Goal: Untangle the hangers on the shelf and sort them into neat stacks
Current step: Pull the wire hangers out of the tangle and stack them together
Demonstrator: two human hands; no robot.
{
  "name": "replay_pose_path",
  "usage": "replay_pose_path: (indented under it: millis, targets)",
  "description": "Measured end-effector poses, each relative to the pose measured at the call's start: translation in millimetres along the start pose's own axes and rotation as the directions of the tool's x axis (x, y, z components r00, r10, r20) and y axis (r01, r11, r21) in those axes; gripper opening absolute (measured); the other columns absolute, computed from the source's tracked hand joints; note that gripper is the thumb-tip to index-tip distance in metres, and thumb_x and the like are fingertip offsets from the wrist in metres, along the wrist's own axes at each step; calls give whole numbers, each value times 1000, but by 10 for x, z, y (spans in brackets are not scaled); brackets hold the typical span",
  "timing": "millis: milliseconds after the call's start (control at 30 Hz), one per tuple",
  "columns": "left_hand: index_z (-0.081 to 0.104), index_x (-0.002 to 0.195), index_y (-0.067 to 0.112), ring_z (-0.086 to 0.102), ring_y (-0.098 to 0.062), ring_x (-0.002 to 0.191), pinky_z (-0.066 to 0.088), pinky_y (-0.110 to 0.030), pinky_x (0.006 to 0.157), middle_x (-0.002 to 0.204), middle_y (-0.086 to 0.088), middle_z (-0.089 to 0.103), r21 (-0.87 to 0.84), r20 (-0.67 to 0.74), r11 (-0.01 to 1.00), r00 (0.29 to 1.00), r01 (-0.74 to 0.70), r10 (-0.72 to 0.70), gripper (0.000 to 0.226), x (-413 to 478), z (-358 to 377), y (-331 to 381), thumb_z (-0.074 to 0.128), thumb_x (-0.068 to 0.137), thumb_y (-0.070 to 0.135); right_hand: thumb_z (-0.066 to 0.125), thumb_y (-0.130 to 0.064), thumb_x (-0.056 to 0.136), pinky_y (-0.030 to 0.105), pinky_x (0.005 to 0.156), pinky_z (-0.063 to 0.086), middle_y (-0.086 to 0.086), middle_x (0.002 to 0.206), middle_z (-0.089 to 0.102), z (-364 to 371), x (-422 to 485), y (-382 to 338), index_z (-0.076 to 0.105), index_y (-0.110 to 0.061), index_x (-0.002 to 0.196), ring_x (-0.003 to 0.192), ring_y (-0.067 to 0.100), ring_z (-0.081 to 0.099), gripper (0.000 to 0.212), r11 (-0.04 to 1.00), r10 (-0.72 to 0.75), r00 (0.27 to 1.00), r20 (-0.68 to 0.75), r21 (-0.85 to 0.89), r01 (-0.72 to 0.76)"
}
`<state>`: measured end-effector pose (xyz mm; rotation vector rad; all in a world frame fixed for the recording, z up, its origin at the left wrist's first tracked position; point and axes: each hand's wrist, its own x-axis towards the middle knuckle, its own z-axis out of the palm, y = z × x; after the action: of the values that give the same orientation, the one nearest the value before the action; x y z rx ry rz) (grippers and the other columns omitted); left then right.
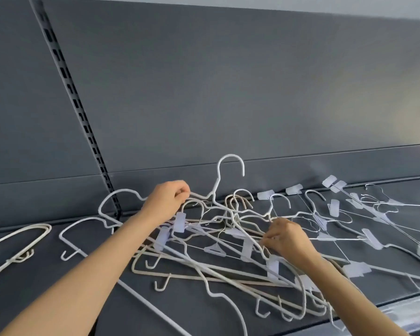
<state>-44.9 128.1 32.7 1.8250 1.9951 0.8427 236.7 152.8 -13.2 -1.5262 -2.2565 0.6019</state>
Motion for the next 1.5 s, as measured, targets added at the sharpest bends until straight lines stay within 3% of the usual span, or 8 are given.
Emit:
replay_pose_path:
  millis: [100, 433, 600, 767, 867, 967, 1300, 1500]
  targets:
    - [64, 85, 17, 56, -7, 72, 43, -26, 71, 72, 13, 60, -60, -12, 998, 1000, -18, 18, 12, -7, -108, 32, 54, 89, 12, 76, -20, 72, 36, 72, 52, -3, 81, 58, -72, 22, -15, 76, -14, 72, 75, 15, 59, 6, 997, 59, 997, -54, 44, -57]
    - [65, 81, 14, 52, -8, 62, 39, -15, 63, 63, 6, 59, -151, -47, 987, 996, 63, -70, 14, -144, -189, -169, 55, 89, 8, 72, -12, 77, 23, 71, 35, 1, 93, 43, -310, 111, 246, 74, -3, 85, 74, 18, 47, 13, 991, 56, 984, -171, -113, -76]
    - [63, 76, 15, 50, -12, 61, 40, -22, 68, 60, 1, 56, -234, 26, 966, 994, 111, -108, 18, -201, -82, -282, 54, 89, 6, 68, -24, 79, 29, 81, 39, -3, 90, 53, -296, -30, 325, 74, -23, 84, 87, 20, 58, 8, 930, -41, 999, -2, -365, 38]
    - [62, 76, 17, 49, -12, 60, 40, -23, 65, 61, 1, 56, -175, 94, 977, 990, 118, -103, 19, -176, 5, -277, 54, 90, 6, 55, -53, 81, 35, 106, 25, -5, 125, 47, -287, -101, 318, 54, -34, 122, 119, 15, 44, 45, 835, 42, 971, 235, -541, 95]
    - [64, 82, 14, 54, -9, 62, 43, -20, 65, 68, -2, 62, -153, 114, 983, 990, 99, -82, 15, -117, 98, -171, 54, 90, 7, 57, -50, 82, 33, 108, 27, -3, 137, 38, -301, -171, 371, 42, -31, 134, 125, 16, 40, 57, 939, -6, 973, 230, -333, 84]
    - [66, 87, 9, 56, -12, 64, 44, -20, 65, 71, -4, 64, -139, 143, 987, 988, 79, -58, 13, 5, 267, -7, 53, 90, 8, 60, -31, 86, 27, 91, 39, 3, 132, 47, -373, -199, 504, 52, -18, 126, 113, 21, 51, 43, 997, 78, 995, -64, -3, -78]
    - [48, 94, 15, 51, -24, 102, 40, -38, 82, 107, -5, 60, 328, 303, 934, 952, -142, 39, 14, 459, 981, 288, 35, 96, 20, 53, -27, 91, 35, 92, 43, -5, 97, 68, -434, -334, 898, 45, -18, 131, 104, 26, 60, 42, 951, 308, 951, 14, -43, -307]
    - [57, 119, 29, 46, -16, 118, 29, -35, 98, 123, 5, 56, 461, 261, 870, 964, -176, 56, 29, 541, 1076, 238, 42, 95, 24, 57, -33, 87, 36, 82, 50, 3, 86, 69, -517, -305, 899, 60, -22, 90, 85, 25, 63, 12, 936, 352, 936, 32, 14, -352]
